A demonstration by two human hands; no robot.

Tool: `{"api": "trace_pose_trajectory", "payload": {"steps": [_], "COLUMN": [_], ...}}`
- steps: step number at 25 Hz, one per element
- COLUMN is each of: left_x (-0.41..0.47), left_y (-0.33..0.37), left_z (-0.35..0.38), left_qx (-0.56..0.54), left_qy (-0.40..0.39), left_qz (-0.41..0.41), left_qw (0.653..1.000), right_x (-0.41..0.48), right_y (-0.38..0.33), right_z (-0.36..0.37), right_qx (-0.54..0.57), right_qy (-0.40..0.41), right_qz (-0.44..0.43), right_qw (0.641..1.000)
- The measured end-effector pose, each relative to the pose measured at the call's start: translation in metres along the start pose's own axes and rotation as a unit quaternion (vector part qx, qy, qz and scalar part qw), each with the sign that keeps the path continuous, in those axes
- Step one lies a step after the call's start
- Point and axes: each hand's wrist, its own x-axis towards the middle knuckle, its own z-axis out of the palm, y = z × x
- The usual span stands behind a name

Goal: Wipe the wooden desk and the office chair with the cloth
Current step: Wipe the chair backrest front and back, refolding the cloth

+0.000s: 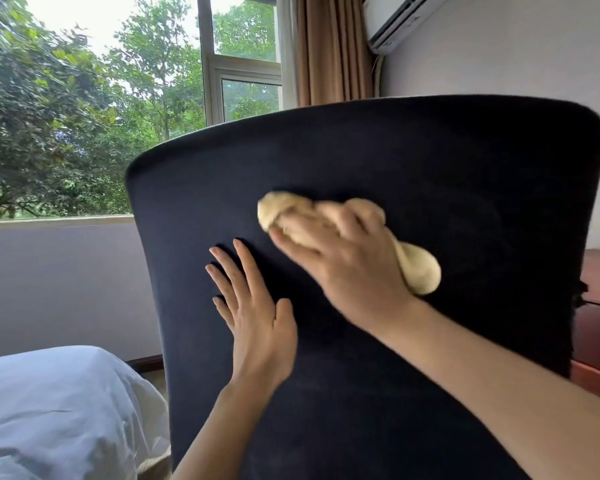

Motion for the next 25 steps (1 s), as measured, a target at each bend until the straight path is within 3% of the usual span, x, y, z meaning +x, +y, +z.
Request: {"api": "trace_pose_trajectory", "payload": {"steps": [4, 9, 15, 18, 21, 25], "left_x": [0.007, 0.01, -0.003, -0.015, -0.017, -0.017], "left_y": [-0.011, -0.017, 0.004, 0.025, 0.032, 0.031], "left_z": [-0.005, -0.019, -0.014, 0.005, 0.015, 0.021], "left_qx": [0.026, 0.034, 0.031, -0.022, -0.041, -0.04], "left_qy": [-0.006, -0.027, 0.009, -0.008, -0.016, -0.005], "left_qz": [0.011, 0.017, 0.012, 0.015, 0.005, 0.014], "left_qw": [1.0, 0.999, 0.999, 1.0, 0.999, 0.999], "right_x": [-0.054, -0.093, -0.092, -0.057, -0.014, 0.036], "right_y": [-0.025, -0.014, 0.059, 0.103, 0.134, 0.123], "right_z": [0.0, -0.019, -0.055, -0.059, -0.059, -0.046], "right_qx": [0.062, 0.056, 0.005, -0.05, -0.074, -0.058], "right_qy": [-0.062, -0.134, -0.111, -0.066, -0.027, 0.017], "right_qz": [-0.053, -0.151, -0.279, -0.269, -0.204, -0.135], "right_qw": [0.995, 0.978, 0.954, 0.959, 0.976, 0.989]}}
